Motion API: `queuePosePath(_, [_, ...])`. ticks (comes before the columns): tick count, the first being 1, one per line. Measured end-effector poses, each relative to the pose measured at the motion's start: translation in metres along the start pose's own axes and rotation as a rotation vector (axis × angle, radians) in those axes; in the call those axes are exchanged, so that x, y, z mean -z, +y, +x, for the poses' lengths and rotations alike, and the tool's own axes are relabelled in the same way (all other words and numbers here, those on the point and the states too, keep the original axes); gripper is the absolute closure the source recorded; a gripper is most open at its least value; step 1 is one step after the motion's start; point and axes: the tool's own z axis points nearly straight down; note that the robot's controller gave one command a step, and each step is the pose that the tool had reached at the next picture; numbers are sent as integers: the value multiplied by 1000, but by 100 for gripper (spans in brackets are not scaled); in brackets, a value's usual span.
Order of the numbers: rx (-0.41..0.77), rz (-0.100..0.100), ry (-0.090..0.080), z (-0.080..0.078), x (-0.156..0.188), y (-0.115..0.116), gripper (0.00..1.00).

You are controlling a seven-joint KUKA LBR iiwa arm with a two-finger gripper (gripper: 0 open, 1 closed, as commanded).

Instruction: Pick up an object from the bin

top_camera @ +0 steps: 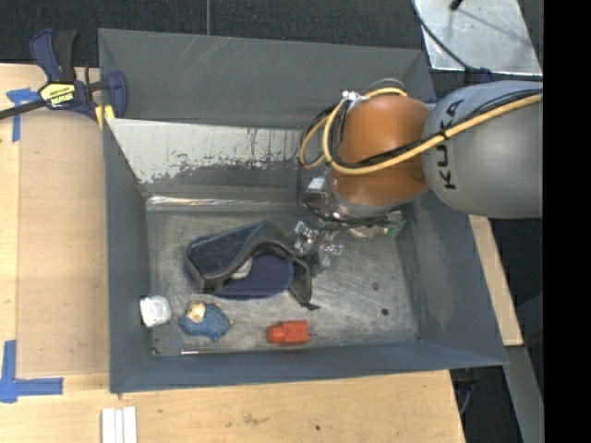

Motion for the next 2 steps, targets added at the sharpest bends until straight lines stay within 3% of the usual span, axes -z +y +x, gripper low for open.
queuePosePath(1, [203, -10, 15, -9, 159, -4, 100])
queuePosePath(2, [357, -23, 19, -27, 111, -3, 100])
